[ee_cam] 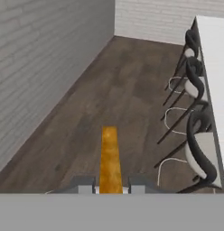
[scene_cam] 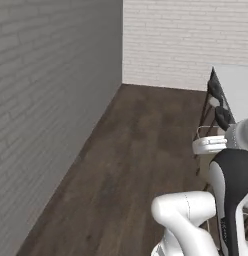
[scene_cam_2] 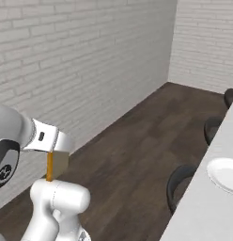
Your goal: Start the toaster. Once the lever pops up, take the bread to the plate on the dining counter.
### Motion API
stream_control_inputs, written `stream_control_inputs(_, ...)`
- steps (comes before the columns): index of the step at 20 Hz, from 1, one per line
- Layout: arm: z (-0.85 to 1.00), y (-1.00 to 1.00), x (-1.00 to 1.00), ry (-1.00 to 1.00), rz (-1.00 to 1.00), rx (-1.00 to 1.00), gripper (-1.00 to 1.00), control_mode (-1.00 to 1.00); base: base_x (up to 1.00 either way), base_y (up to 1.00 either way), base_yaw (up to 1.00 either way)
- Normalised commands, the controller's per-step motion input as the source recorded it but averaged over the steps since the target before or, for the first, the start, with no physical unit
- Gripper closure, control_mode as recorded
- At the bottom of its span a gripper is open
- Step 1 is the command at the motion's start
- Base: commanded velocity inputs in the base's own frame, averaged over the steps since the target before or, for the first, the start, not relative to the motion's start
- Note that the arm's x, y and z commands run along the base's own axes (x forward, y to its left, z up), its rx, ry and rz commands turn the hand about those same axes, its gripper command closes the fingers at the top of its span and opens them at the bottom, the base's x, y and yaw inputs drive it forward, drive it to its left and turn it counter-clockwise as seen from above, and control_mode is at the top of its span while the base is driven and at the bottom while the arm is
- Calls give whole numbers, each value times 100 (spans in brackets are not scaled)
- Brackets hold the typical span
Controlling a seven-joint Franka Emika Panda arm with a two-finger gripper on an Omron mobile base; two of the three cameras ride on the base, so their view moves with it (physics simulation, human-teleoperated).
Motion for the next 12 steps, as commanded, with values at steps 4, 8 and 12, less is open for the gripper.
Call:
stream_control_inputs(4,0,0,0,0,0,0,100,100,70,18,-60)
stream_control_inputs(8,0,0,0,0,0,0,100,100,49,37,-66)
stream_control_inputs(12,0,0,0,0,0,0,100,100,48,52,-68)
